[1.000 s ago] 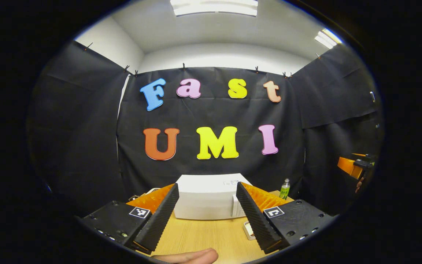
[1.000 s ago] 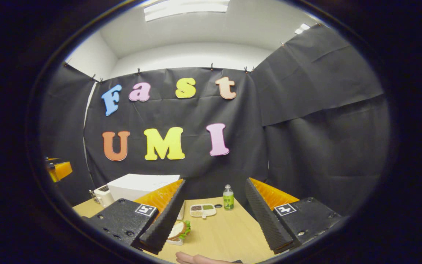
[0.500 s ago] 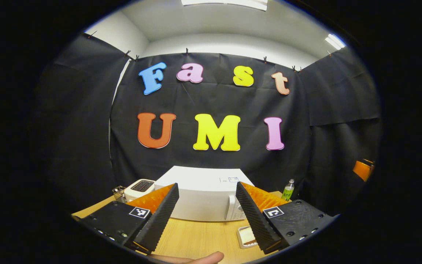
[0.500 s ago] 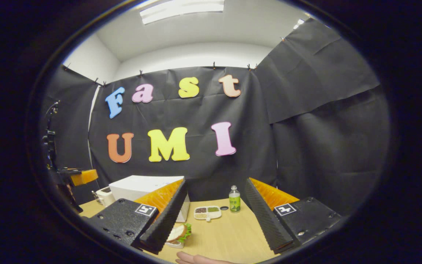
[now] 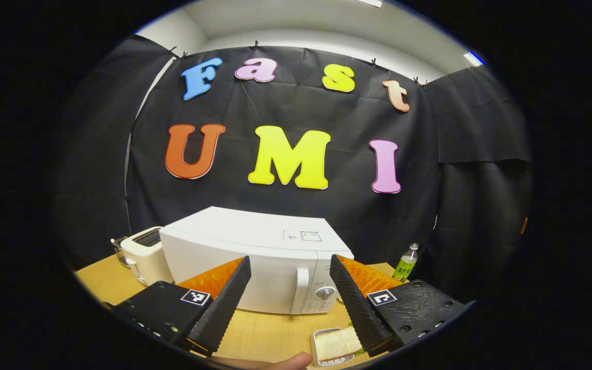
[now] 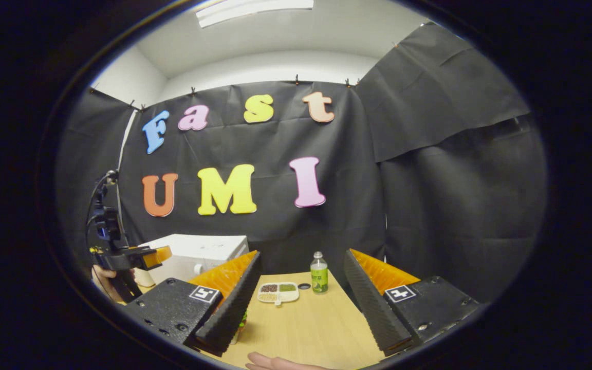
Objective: Open the microwave oven with the left hand, put the food in, and close the microwave oven.
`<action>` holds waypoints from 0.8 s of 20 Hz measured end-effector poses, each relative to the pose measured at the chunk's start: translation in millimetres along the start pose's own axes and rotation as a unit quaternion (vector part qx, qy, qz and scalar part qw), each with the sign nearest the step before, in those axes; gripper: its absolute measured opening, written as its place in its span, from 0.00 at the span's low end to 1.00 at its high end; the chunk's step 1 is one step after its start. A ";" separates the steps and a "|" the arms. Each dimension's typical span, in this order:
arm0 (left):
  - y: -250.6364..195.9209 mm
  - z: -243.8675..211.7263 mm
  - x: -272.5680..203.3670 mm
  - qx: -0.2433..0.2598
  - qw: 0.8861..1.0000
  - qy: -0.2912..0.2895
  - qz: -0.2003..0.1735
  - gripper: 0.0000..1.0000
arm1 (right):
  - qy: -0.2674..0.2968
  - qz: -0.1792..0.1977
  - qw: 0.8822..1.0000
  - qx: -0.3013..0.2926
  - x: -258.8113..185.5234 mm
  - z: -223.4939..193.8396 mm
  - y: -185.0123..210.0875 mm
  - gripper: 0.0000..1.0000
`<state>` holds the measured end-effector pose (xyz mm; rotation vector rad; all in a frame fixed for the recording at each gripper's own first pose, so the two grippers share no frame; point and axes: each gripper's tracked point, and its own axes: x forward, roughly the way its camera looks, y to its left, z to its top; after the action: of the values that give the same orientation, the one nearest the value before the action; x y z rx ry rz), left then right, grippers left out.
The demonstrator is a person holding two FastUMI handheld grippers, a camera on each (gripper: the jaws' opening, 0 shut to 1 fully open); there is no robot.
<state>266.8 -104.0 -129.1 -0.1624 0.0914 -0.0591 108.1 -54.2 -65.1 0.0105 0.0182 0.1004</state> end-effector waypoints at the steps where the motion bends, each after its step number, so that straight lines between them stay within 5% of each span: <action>1: -6.1 -10.1 12.4 0.008 1.000 0.009 -0.006 0.84 | 0.001 0.004 1.000 0.004 1.6 -3.2 -1.4 0.94; 2: -7.3 -19.9 23.7 0.016 1.000 0.010 -0.003 0.95 | 0.008 0.009 1.000 0.009 3.3 -9.1 -3.6 0.94; 7: -18.1 -79.5 72.8 0.061 0.997 0.039 0.003 0.95 | 0.017 0.012 1.000 0.010 5.1 -32.0 -23.4 1.00; 8: -16.5 -88.0 79.1 0.066 0.997 0.046 0.006 0.95 | 0.025 0.013 0.999 0.016 2.3 -36.5 -25.2 0.94; 9: -14.6 -94.3 83.9 0.063 0.997 0.049 0.009 0.95 | 0.029 0.013 0.999 0.019 -1.3 -42.4 -27.7 1.00; 12: -16.7 -104.3 99.5 0.060 0.997 0.043 0.006 0.95 | 0.030 0.013 0.999 0.023 -7.6 -51.9 -33.3 0.94; 13: -15.1 -104.4 105.0 0.071 0.997 0.036 0.007 0.94 | 0.033 0.011 0.999 0.019 -7.8 -56.6 -35.6 1.00; 14: -7.6 -101.8 112.0 0.095 0.995 0.025 0.021 1.00 | 0.037 0.006 0.999 0.014 -6.9 -60.3 -38.8 0.94; 15: -2.5 -110.2 111.1 0.104 0.994 0.034 0.026 0.71 | 0.041 0.001 0.999 0.008 -6.4 -63.9 -41.9 0.94; 16: -4.0 -105.6 117.0 0.107 0.994 0.016 0.026 0.74 | 0.042 -0.004 0.999 0.005 -5.9 -65.3 -44.2 0.94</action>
<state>372.8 -132.4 -242.4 0.0552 0.1205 -0.0183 105.4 -98.1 -130.8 0.0157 0.1033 0.0934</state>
